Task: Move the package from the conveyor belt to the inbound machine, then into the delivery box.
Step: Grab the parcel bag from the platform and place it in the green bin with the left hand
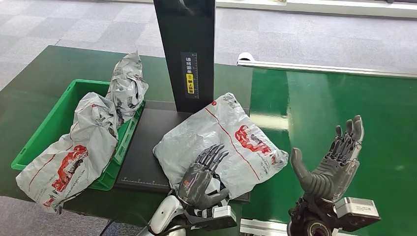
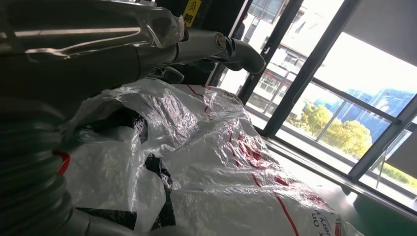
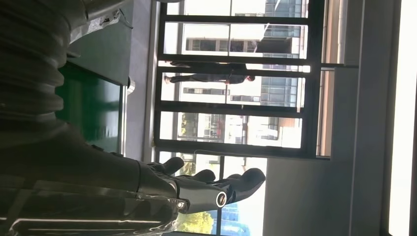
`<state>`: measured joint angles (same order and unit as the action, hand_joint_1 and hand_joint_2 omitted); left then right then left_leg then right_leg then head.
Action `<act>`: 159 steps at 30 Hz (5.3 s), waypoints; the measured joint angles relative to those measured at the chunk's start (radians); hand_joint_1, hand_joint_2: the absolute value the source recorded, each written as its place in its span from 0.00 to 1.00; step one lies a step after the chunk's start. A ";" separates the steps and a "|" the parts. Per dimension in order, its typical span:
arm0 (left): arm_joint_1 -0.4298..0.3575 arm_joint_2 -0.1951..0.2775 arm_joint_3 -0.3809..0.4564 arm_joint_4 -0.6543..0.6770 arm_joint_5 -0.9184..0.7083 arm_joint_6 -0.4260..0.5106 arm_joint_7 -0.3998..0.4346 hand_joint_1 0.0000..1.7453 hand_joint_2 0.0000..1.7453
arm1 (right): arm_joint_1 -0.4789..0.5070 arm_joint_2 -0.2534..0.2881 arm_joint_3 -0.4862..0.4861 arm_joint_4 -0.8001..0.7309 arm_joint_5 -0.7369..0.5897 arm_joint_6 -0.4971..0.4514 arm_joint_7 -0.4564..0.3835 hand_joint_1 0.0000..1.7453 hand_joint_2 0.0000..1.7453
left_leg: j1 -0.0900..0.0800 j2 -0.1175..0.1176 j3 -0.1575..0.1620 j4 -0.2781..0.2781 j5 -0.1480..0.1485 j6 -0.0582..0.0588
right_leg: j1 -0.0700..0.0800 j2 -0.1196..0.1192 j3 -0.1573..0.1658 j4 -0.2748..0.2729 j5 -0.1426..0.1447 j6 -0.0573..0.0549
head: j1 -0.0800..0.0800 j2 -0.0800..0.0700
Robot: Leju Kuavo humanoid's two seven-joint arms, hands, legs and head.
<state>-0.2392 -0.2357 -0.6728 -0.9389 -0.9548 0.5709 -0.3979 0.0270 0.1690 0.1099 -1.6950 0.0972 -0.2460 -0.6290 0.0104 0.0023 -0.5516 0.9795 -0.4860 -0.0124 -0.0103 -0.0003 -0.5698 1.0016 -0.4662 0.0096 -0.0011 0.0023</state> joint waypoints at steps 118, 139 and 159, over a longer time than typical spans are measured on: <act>-0.006 -0.007 0.037 0.031 0.057 -0.170 0.045 1.00 1.00 | 0.008 0.015 -0.056 0.046 0.050 0.037 0.038 0.00 1.00 | 0.000 0.000 0.000 0.000 0.000 0.000 | 0.000 0.000 0.000 0.000 0.000 0.000 | 0.000 0.000; 0.175 0.102 0.261 -0.605 0.325 0.062 -0.205 1.00 1.00 | 0.020 0.015 -0.056 0.047 0.022 0.003 0.024 0.00 1.00 | 0.000 0.001 0.000 0.000 0.000 0.000 | 0.000 0.000 0.000 0.000 0.000 0.000 | 0.000 0.000; 0.252 0.026 0.740 -1.161 0.710 0.126 -0.299 1.00 1.00 | 0.038 0.015 -0.022 0.059 -0.003 -0.013 0.017 0.00 1.00 | 0.001 0.001 0.000 -0.001 0.000 0.000 | 0.001 0.000 0.000 0.000 0.000 0.000 | 0.000 0.000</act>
<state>0.0124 -0.2092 0.0672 -2.0998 -0.2445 0.6965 -0.6971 0.0650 0.1839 0.0883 -1.6362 0.0943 -0.2593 -0.6115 0.0109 0.0034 -0.5518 0.9790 -0.4860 -0.0126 -0.0096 -0.0001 -0.5699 1.0018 -0.4664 0.0095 -0.0009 0.0023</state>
